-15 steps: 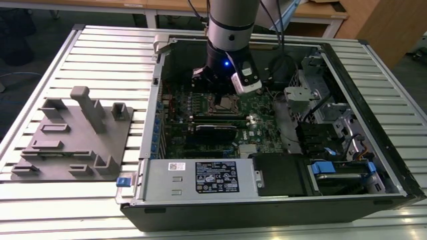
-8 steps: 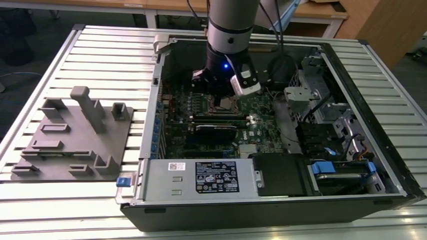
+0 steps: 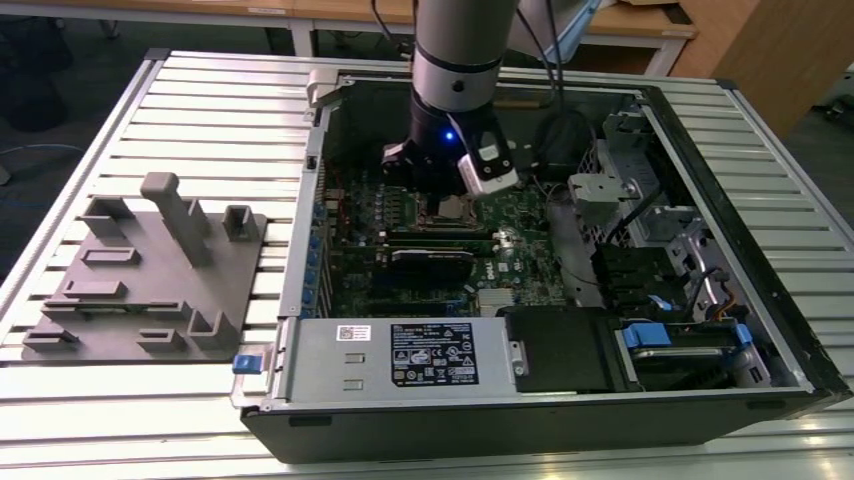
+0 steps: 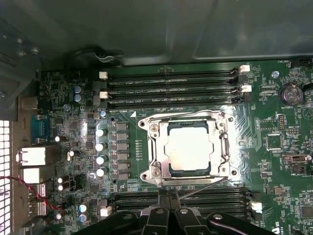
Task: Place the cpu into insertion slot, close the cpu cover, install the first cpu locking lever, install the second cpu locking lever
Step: 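Install the second cpu locking lever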
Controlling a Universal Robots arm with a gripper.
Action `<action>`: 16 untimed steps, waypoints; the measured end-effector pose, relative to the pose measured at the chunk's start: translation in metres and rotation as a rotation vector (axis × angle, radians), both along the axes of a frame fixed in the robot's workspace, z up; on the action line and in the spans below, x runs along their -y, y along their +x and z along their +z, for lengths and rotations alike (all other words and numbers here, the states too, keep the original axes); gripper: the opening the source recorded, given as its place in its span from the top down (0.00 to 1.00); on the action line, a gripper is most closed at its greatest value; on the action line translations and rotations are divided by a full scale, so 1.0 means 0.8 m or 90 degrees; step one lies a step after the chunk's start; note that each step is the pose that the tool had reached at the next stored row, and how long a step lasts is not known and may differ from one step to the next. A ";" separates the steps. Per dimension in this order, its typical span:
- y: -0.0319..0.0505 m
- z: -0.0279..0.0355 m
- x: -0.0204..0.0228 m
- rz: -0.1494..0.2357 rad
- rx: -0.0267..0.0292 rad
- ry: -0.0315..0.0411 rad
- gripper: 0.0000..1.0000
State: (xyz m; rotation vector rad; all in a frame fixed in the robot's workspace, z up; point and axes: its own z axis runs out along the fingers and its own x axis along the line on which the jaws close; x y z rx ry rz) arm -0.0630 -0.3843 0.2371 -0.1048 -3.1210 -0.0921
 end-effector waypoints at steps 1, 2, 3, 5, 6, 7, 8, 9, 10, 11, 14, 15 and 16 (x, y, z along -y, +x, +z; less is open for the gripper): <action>0.000 -0.0008 -0.0001 0.000 0.0001 0.0003 0.89; -0.001 -0.0020 -0.0001 0.000 0.0001 0.0002 0.89; -0.002 -0.0034 0.0001 0.000 0.0001 0.0002 0.89; -0.002 -0.0052 0.0004 0.000 0.0001 0.0002 0.89; -0.003 -0.0052 0.0005 0.000 0.0000 0.0000 0.89; -0.003 -0.0053 0.0005 0.000 -0.0001 -0.0001 0.89; -0.003 -0.0059 0.0006 0.000 0.0000 0.0002 0.89; -0.003 -0.0067 0.0007 0.000 0.0001 0.0003 0.89; -0.003 -0.0080 0.0014 0.000 0.0000 0.0001 0.89; -0.003 -0.0082 0.0014 0.000 0.0001 0.0002 0.89; -0.003 -0.0089 0.0018 0.000 0.0001 0.0003 0.89; -0.004 -0.0094 0.0021 0.000 0.0002 0.0003 0.89; -0.004 -0.0097 0.0025 0.000 0.0001 0.0003 0.89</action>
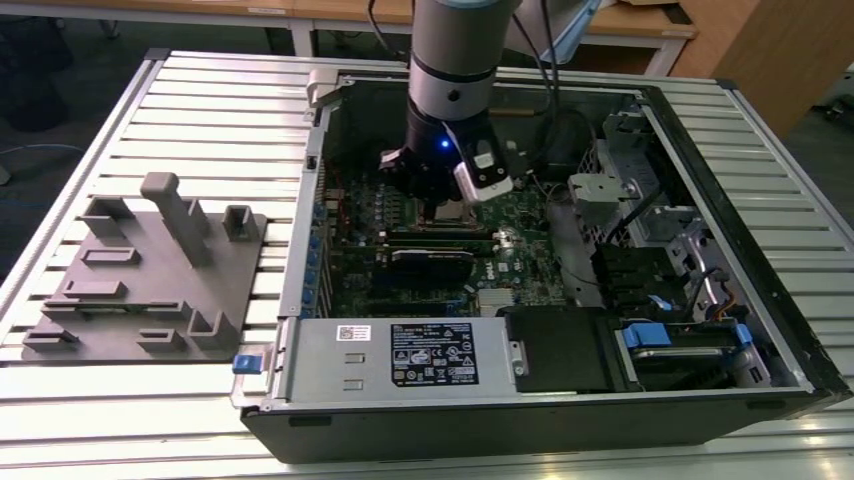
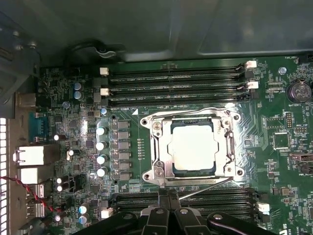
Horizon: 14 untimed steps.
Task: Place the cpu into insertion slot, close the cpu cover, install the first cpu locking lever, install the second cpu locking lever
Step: 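Install the second cpu locking lever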
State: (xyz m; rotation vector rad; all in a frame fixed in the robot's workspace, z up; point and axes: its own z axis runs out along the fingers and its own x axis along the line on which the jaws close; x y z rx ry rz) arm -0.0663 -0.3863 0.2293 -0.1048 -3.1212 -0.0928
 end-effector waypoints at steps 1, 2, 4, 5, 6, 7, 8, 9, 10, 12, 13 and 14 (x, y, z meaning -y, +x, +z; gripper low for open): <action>0.000 -0.0001 0.0001 0.000 0.0000 0.0000 0.89; 0.000 -0.0001 0.0001 0.000 0.0000 -0.0001 0.89; 0.000 0.0000 0.0001 0.000 -0.0001 -0.0002 0.89; 0.000 -0.0001 0.0002 0.000 -0.0001 -0.0001 0.89; -0.001 -0.0004 0.0006 0.000 -0.0001 -0.0001 0.89; -0.001 -0.0007 0.0009 0.000 -0.0001 0.0000 0.89; -0.001 -0.0010 0.0010 0.000 0.0000 -0.0001 0.89; -0.001 -0.0016 0.0011 0.000 -0.0001 -0.0001 0.89; -0.001 -0.0032 0.0014 0.000 -0.0001 -0.0001 0.89; -0.001 -0.0060 0.0017 0.000 -0.0001 -0.0001 0.89; -0.001 -0.0060 0.0018 0.000 -0.0001 -0.0002 0.89; -0.001 -0.0060 0.0018 0.000 -0.0001 -0.0002 0.89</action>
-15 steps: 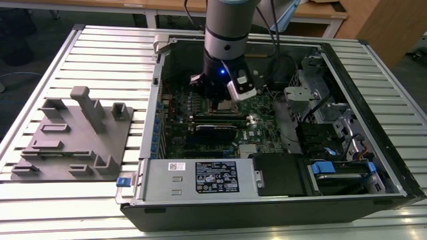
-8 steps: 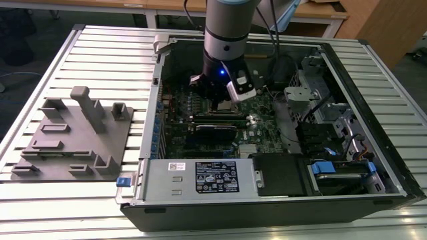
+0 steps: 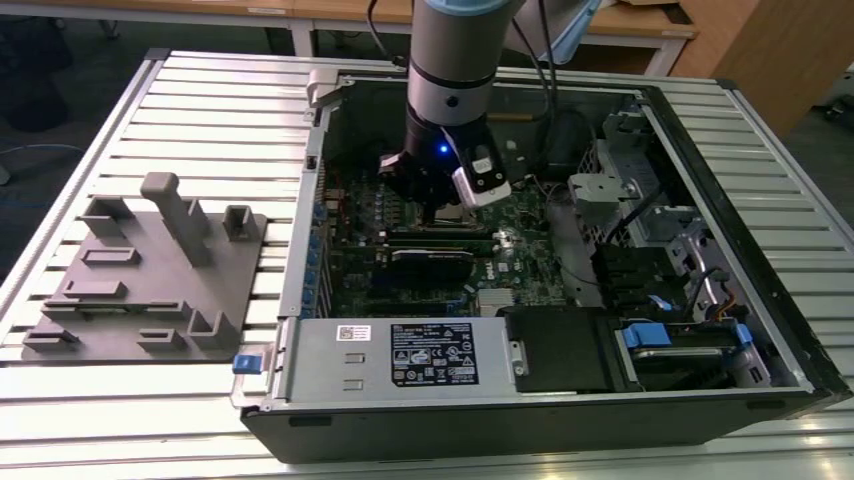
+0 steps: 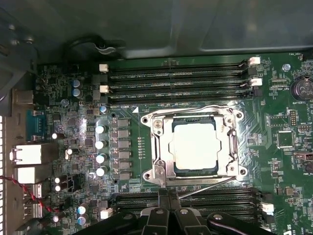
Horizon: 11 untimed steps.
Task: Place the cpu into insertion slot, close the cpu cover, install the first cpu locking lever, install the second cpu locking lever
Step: 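Install the second cpu locking lever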
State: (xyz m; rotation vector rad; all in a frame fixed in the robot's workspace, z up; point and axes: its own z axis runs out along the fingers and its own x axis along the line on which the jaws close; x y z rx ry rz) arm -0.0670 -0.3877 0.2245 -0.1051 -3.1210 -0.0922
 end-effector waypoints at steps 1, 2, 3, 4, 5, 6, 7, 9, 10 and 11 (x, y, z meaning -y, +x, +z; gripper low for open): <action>0.000 -0.0001 0.0000 0.000 0.0000 0.0000 0.89; 0.000 -0.0008 0.0001 0.000 0.0001 0.0002 0.89; -0.001 -0.0019 0.0002 0.000 0.0002 0.0002 0.89; -0.002 -0.0028 0.0003 0.000 0.0001 0.0002 0.89; -0.003 -0.0031 0.0004 0.000 0.0000 0.0001 0.89; -0.003 -0.0031 0.0004 0.000 0.0000 0.0000 0.89; -0.003 -0.0032 0.0004 0.000 0.0000 -0.0001 0.89; -0.003 -0.0051 0.0005 0.000 0.0001 0.0002 0.89; -0.004 -0.0062 0.0006 0.000 0.0001 0.0002 0.89; -0.004 -0.0068 0.0006 0.000 0.0001 0.0001 0.89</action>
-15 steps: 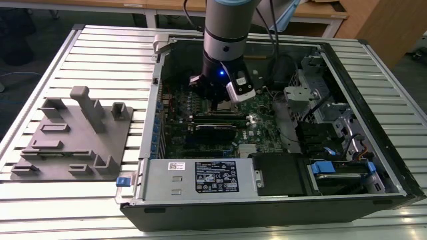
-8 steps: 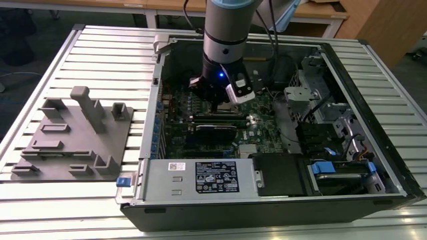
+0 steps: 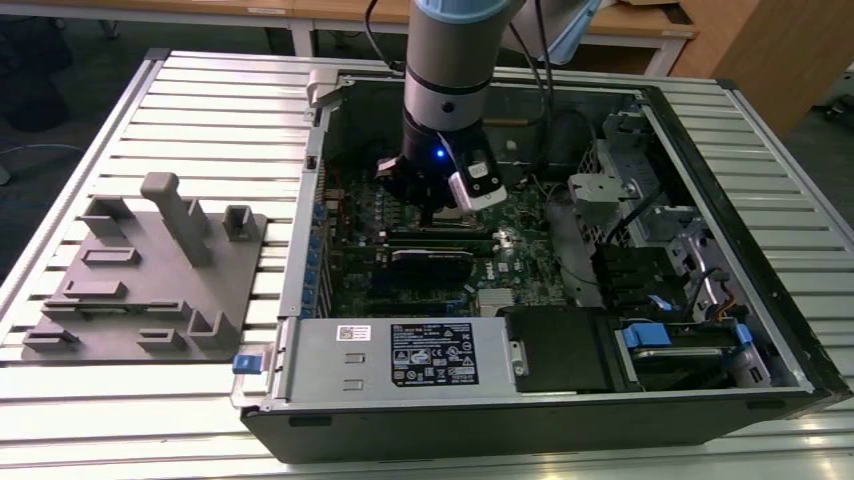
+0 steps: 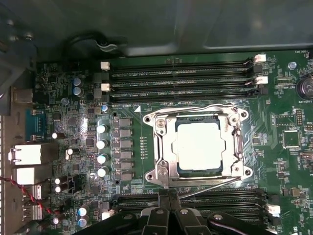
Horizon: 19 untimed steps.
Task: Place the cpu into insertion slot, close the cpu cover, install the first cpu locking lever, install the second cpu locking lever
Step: 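Install the second cpu locking lever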
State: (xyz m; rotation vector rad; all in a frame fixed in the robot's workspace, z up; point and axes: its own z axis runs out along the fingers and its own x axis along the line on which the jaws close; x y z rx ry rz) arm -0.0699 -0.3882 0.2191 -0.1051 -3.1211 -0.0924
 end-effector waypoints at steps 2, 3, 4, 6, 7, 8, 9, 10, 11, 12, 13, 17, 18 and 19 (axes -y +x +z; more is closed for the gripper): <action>0.000 -0.0001 0.0000 0.000 -0.0001 -0.0002 0.89; 0.000 -0.0009 0.0000 0.000 0.0000 0.0001 0.89; -0.001 -0.0018 0.0004 0.000 0.0000 0.0001 0.89; -0.001 -0.0028 0.0008 0.000 -0.0001 -0.0001 0.89; -0.001 -0.0028 0.0008 0.000 -0.0001 -0.0001 0.89; -0.001 -0.0028 0.0008 0.000 -0.0001 -0.0001 0.89; -0.001 -0.0031 0.0009 0.000 -0.0001 -0.0001 0.89; -0.002 -0.0040 0.0010 0.000 0.0001 0.0001 0.89; -0.002 -0.0052 0.0012 0.000 0.0001 0.0001 0.89; -0.002 -0.0059 0.0015 0.000 0.0000 0.0000 0.89; -0.002 -0.0060 0.0015 0.000 -0.0001 -0.0001 0.89; -0.003 -0.0079 0.0016 0.000 0.0001 0.0002 0.89; -0.003 -0.0088 0.0017 0.000 0.0000 0.0001 0.89; -0.003 -0.0090 0.0018 0.000 0.0000 0.0000 0.89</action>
